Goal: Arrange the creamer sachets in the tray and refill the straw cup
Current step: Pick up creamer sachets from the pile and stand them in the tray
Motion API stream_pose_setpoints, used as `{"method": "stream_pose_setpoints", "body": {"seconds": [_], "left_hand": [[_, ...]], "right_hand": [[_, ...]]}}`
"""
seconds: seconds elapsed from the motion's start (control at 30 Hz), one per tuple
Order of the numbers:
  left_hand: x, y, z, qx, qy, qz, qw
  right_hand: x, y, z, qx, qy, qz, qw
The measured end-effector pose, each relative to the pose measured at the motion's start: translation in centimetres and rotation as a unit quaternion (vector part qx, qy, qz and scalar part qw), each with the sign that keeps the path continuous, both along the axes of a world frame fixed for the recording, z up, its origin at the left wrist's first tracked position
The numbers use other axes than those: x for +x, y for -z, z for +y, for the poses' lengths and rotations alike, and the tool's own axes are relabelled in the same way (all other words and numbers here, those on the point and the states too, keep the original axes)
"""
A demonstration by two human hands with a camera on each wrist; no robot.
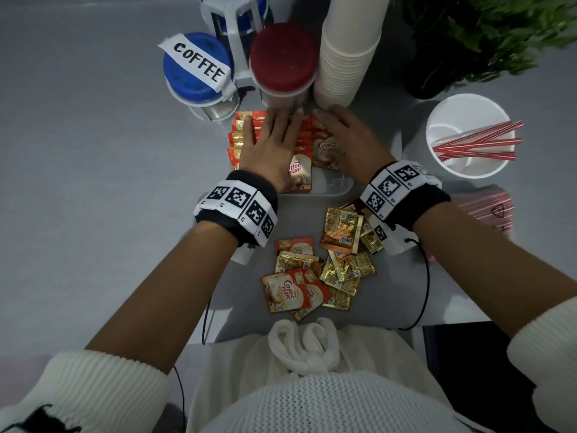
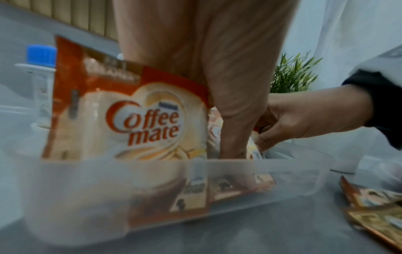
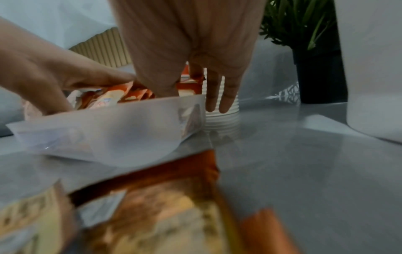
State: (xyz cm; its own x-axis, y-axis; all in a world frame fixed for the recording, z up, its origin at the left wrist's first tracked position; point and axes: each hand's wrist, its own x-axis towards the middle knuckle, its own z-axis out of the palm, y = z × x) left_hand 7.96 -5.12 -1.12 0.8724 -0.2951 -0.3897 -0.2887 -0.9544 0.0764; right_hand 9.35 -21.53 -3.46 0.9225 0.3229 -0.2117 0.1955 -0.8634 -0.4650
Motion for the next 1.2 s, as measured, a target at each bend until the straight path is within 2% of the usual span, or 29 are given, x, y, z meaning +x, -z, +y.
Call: {"method": "stream_pose_setpoints", "body": {"seconds": [0.37, 0.63, 0.8, 0.93, 1.03, 1.2], "left_hand": [[-0.4, -0.1, -0.1, 0.001, -0.003, -0.004, 1.000], [-1.0, -0.5, 0.1, -0.029, 0.002, -0.025, 0.999], [-1.9, -2.5, -1.0, -0.097, 0.016, -0.065, 0.993], [-3.0, -3.4, -1.5, -0.196, 0.023, -0.105, 0.975], [-4.3, -3.2, -1.7, -0.258, 0.044, -0.064, 0.963], [-6.5, -0.7, -1.5, -0.213, 0.061, 0.046, 0.974]], "right_hand": [[-0.4, -0.2, 0.7, -0.079, -0.018, -0.061, 0.995], [-0.8, -2.2, -0.2, -0.045, 0.013, -0.063, 0.997], [-3.0, -3.4, -1.0, 0.008, 0.054, -0.093, 0.994], [-5.6, -3.2, -1.7, -0.015, 0.048, -0.039, 0.998], [-7.7, -3.0, -1.9, -0.034, 0.027, -0.001, 0.999], [-10.1, -2.0, -1.4, -0.072, -0.019, 0.065, 0.995]]}}
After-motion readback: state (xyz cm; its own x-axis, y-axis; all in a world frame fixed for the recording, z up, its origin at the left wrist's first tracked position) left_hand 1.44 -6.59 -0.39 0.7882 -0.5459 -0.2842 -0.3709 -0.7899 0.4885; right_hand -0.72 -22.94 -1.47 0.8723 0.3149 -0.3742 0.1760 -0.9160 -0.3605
